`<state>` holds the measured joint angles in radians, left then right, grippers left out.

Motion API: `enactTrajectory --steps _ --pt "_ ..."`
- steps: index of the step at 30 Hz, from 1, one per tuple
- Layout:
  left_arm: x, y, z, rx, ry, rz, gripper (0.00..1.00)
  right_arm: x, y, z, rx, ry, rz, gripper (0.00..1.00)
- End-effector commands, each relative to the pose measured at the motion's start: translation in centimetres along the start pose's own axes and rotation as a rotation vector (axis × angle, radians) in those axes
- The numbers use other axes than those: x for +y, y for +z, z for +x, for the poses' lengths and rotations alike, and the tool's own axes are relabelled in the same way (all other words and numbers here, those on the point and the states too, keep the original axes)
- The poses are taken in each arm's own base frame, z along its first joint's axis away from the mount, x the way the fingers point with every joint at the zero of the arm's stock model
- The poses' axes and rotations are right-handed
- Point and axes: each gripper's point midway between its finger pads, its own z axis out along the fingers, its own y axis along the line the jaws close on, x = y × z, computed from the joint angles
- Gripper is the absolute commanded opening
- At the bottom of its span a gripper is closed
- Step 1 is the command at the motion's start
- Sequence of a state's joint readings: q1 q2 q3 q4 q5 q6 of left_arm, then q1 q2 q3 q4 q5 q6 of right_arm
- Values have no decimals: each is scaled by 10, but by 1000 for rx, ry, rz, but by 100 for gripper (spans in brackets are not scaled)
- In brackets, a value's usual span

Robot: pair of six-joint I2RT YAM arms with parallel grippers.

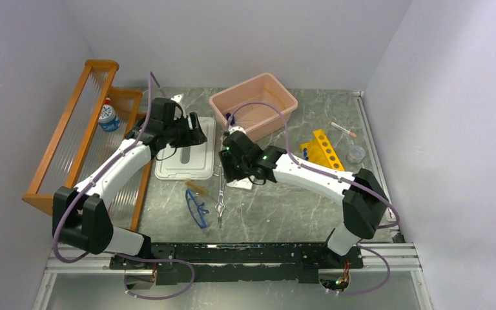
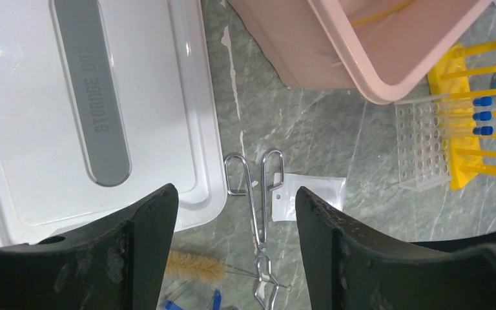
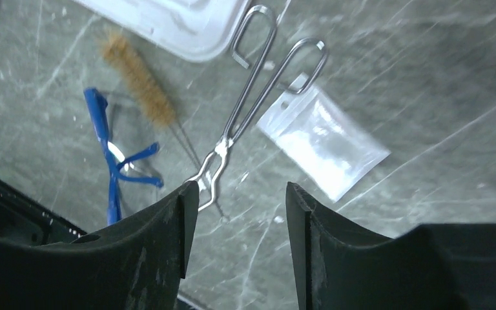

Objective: Organize the chemistry lab equipment

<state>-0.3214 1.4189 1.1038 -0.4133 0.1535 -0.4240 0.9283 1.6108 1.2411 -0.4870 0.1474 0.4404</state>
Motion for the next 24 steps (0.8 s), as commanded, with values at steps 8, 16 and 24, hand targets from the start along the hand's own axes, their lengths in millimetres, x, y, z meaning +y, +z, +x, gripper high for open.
enactTrajectory --steps 8,16,24 --pt "-7 -45 16 -81 6 79 70 54 13 123 314 41 3 57" --pt "-12 -74 11 -231 64 135 70 71 27 146 267 74 145 49" --pt "-6 -80 11 -285 97 119 70 68 26 138 213 82 230 47"
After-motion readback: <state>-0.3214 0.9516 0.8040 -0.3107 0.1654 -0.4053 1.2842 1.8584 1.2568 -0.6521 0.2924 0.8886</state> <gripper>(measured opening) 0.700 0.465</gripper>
